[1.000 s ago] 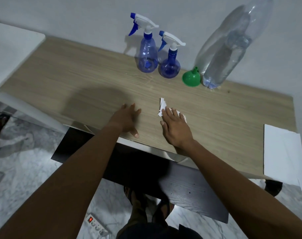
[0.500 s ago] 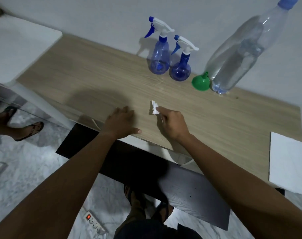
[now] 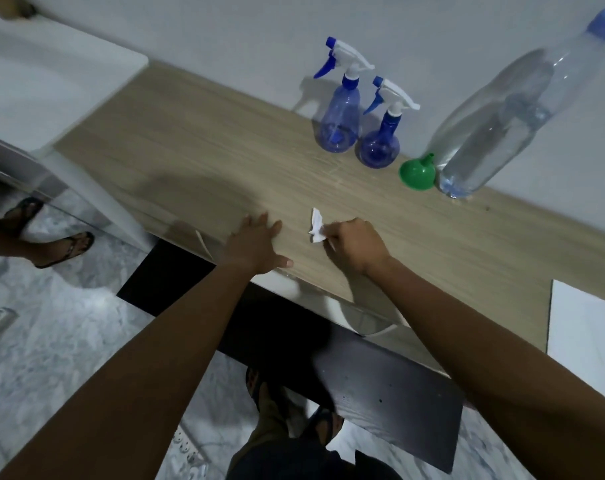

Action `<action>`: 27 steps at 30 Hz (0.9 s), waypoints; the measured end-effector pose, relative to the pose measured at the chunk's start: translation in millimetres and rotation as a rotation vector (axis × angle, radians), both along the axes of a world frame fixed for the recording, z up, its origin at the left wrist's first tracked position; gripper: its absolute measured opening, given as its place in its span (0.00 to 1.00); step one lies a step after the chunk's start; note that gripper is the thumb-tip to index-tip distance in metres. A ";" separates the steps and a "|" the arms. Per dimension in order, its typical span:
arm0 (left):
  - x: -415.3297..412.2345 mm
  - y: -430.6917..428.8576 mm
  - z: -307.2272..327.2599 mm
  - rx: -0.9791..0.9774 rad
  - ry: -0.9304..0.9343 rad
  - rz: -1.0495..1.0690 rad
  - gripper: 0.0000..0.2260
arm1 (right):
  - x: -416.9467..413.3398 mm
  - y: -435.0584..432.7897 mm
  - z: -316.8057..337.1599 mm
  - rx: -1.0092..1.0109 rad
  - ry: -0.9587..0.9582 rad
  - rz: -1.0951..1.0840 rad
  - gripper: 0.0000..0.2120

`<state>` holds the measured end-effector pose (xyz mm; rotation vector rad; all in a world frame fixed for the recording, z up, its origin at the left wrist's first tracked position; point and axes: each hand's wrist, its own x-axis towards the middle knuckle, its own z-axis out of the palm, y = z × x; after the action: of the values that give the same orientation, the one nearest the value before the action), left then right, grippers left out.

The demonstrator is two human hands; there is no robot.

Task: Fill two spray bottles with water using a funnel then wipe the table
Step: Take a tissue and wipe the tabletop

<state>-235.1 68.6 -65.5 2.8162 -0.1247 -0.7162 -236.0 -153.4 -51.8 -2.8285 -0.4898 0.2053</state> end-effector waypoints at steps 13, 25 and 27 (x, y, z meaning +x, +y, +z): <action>-23.1 -25.0 -7.8 -0.154 -0.068 0.054 0.44 | -72.4 -26.9 -23.9 0.052 -0.105 0.057 0.14; -22.3 -27.4 -6.6 -0.105 -0.053 0.026 0.44 | -76.6 -18.6 -13.9 0.063 -0.048 0.046 0.16; -22.2 -26.5 -7.5 -0.116 -0.052 0.035 0.44 | -81.0 -17.2 -12.2 0.017 -0.026 0.040 0.18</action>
<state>-257.3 42.1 -73.0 2.7206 -0.1208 -0.6077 -317.0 -170.6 -64.0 -2.8102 -0.5513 0.1715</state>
